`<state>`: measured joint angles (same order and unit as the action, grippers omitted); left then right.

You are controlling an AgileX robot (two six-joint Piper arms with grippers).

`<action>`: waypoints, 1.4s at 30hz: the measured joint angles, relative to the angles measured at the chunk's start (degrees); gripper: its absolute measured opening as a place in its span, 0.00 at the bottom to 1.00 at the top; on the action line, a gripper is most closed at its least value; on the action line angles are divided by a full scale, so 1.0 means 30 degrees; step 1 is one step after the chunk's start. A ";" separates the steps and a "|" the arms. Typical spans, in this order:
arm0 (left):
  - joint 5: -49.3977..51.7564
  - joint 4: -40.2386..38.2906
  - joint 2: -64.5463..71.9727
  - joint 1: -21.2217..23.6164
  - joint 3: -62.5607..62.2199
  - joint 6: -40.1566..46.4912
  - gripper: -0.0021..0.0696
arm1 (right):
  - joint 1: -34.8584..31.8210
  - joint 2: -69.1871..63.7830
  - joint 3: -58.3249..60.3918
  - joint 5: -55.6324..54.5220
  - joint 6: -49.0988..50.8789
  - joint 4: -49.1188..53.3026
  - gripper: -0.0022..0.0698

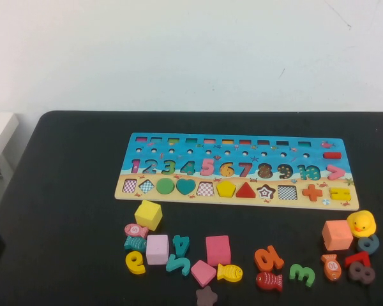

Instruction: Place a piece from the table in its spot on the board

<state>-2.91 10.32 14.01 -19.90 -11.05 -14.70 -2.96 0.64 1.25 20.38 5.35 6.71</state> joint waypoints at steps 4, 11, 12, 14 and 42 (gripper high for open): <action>-0.0927 -0.1864 -0.1618 0.0419 0.2113 0.2397 0.03 | 0.0000 0.0000 0.0000 0.0000 0.0000 0.0000 0.06; 0.1616 -0.3680 -0.4201 0.1203 0.4064 0.3811 0.03 | 0.0000 0.0000 0.0000 0.0000 0.0000 0.0000 0.06; 0.2575 -0.3852 -0.4364 0.1370 0.4064 0.3858 0.03 | 0.0000 0.0000 0.0000 0.0000 0.0000 0.0000 0.06; 0.4393 -0.4173 -0.4641 0.1687 0.4064 0.3964 0.03 | 0.0000 0.0000 0.0000 0.0000 0.0000 0.0000 0.06; 0.6914 -0.5061 -0.4913 0.4217 0.4030 0.6992 0.03 | 0.0000 0.0000 0.0000 0.0000 0.0000 0.0000 0.06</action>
<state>17.84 -4.86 -0.73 -7.25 1.04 6.28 -2.96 0.64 1.25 20.38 5.35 6.71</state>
